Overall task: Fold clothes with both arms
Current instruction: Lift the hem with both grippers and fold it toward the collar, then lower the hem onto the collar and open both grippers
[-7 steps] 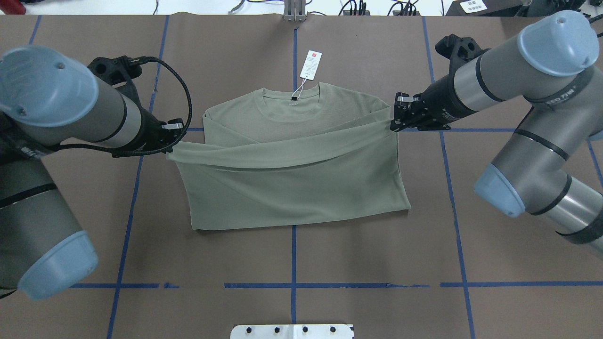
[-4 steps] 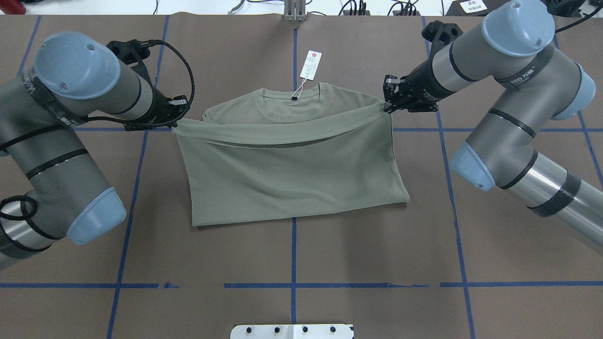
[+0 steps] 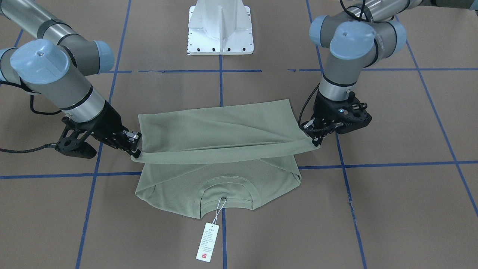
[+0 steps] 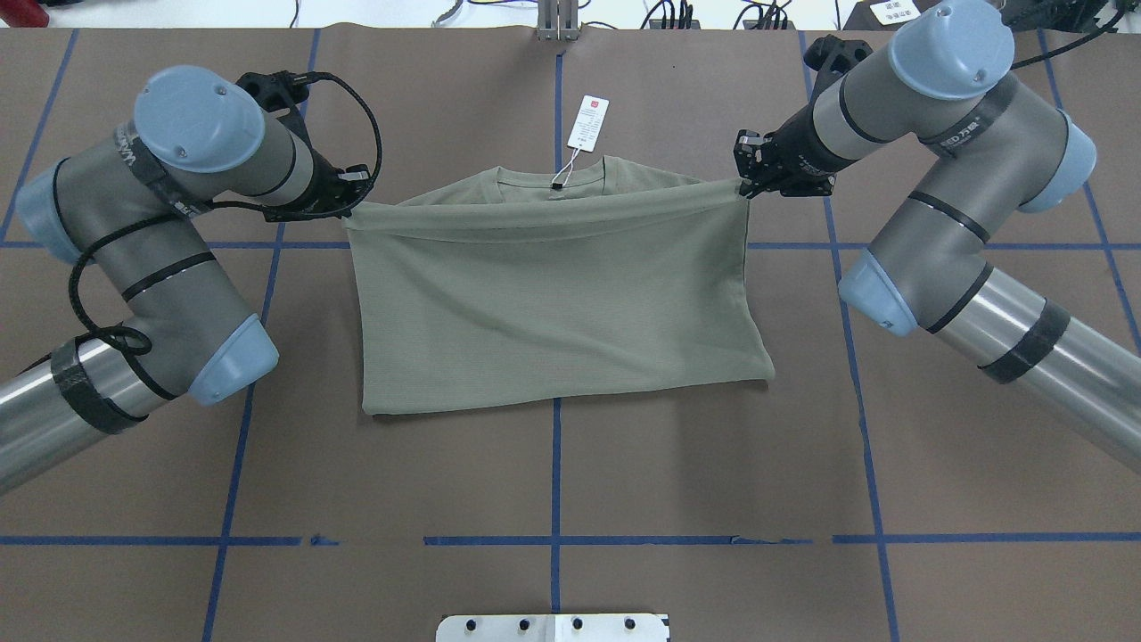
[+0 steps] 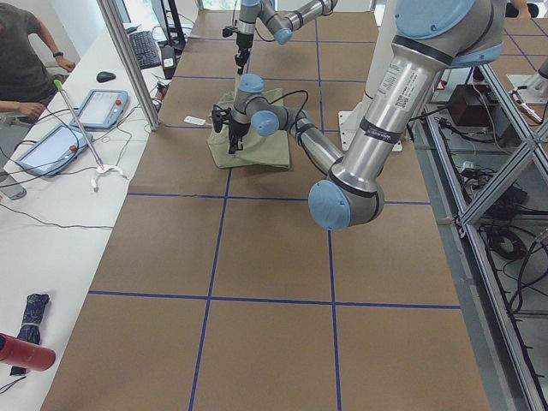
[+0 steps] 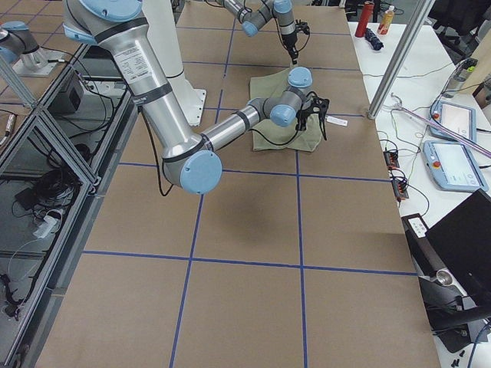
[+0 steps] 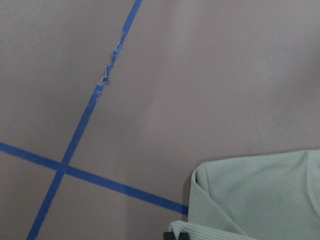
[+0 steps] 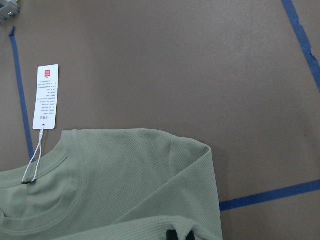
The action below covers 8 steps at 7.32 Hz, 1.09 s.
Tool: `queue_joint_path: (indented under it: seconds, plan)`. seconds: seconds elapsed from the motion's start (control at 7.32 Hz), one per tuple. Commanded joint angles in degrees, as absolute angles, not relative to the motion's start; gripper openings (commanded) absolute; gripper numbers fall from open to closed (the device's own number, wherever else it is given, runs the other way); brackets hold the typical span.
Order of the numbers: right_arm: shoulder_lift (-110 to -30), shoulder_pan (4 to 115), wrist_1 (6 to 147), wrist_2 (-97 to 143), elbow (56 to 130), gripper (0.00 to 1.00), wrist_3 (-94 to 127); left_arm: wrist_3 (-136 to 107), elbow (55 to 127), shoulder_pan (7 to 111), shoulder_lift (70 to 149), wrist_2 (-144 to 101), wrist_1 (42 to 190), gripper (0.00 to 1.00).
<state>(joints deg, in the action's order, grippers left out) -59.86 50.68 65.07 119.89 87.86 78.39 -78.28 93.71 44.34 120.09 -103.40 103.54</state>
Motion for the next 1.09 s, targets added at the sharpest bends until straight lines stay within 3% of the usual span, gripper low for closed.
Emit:
queue_joint_path:
  seconds: [0.0,0.41,0.96]
  plan:
    - [-56.0,50.7,65.0,119.4,83.5,0.0,78.5,-78.3,91.0,44.4,121.3,-103.3,105.5,0.0]
    - [-54.8,51.1,65.0,118.0,81.3,0.0,78.5,-78.8,83.8,44.8,125.8,-100.9,106.3,0.0]
    - [-54.1,51.8,65.0,116.4,79.7,0.0,78.6,-78.5,82.0,44.8,125.8,-100.8,108.5,0.0]
